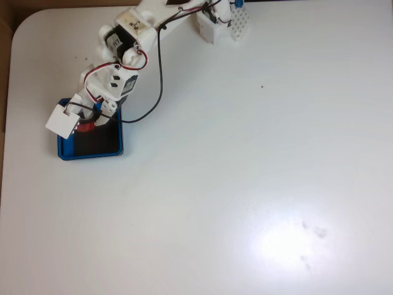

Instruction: Pick the red roll and drop it in the blue box

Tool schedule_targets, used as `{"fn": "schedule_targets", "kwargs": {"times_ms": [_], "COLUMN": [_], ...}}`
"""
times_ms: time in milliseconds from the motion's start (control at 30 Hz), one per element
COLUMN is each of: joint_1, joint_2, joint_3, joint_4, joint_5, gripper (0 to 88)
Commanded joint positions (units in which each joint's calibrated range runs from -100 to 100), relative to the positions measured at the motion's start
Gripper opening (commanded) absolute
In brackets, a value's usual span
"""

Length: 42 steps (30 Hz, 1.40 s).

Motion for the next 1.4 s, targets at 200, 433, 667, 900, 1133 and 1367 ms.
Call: {"fn": "schedule_targets", "kwargs": {"times_ms": [200, 433, 667, 900, 1133, 1367], "joint_1": [0.8, 2.1, 3.1, 2.8, 2.7, 2.7], "joint_2": [-0.4, -0.3, 3.4, 3.9, 3.8, 3.7], "joint_3": [-4.0, -3.9, -3.9, -3.9, -3.9, -3.9], "joint_4": [-1.3, -1.3, -1.3, -1.3, -1.3, -1.3], "joint_5": [-0.1, 0.3, 0.4, 0.5, 0.7, 2.9], "gripper": [0.7, 0.7, 0.7, 0.7, 1.1, 1.2]}}
